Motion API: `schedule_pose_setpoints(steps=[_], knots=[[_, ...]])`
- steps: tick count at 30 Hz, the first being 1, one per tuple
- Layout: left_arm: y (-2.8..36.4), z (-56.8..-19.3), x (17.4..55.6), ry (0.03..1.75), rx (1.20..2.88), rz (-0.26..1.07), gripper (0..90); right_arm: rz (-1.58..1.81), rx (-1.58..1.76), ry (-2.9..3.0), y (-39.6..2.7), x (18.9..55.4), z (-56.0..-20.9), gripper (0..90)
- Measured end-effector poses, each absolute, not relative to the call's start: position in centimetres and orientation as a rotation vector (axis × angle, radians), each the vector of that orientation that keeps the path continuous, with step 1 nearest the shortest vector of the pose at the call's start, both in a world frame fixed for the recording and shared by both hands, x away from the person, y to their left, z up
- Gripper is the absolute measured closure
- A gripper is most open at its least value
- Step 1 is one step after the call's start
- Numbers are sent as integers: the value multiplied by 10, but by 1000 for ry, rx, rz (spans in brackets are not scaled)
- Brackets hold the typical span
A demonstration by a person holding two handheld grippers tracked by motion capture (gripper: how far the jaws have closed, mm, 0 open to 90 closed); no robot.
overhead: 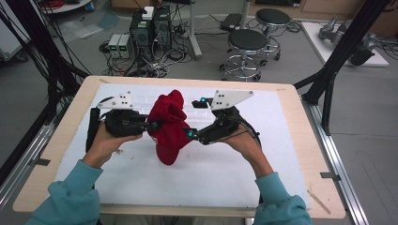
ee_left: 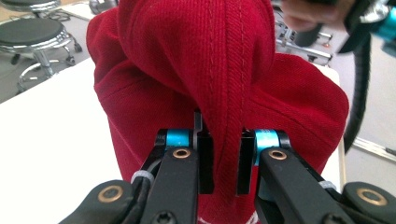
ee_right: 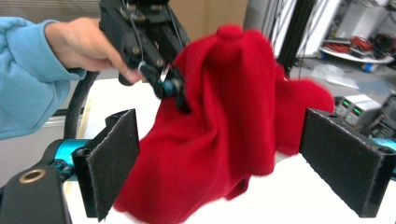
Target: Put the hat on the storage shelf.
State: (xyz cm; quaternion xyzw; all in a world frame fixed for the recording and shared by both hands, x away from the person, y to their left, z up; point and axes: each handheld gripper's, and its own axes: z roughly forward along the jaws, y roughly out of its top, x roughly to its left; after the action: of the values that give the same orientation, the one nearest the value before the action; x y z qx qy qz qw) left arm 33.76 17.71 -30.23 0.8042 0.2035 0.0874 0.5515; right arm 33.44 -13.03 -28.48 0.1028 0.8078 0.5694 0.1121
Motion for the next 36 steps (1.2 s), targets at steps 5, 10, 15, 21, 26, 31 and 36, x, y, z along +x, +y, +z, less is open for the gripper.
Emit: schedule_pose_setpoints(steps=[5, 10, 15, 21, 26, 31, 36], knots=[[178, -294, 344, 520, 1866, 240, 841, 1695, 372, 2350, -137, 322, -295, 114], [175, -286, 351, 537, 1843, 259, 841, 1700, 419, 2347, -138, 318, -303, 115], [170, -283, 355, 536, 1847, 277, 842, 1649, 457, 2368, -133, 312, -315, 115], [162, -283, 359, 539, 1839, 287, 842, 1640, 559, 2373, -130, 309, -331, 148], [156, -281, 361, 538, 1833, 291, 841, 1646, 622, 2355, -128, 308, -337, 150], [150, -282, 362, 537, 1819, 282, 841, 1608, 685, 2337, -124, 306, -346, 157], [147, -282, 362, 531, 1811, 272, 841, 1624, 703, 2327, -119, 302, -344, 378]])
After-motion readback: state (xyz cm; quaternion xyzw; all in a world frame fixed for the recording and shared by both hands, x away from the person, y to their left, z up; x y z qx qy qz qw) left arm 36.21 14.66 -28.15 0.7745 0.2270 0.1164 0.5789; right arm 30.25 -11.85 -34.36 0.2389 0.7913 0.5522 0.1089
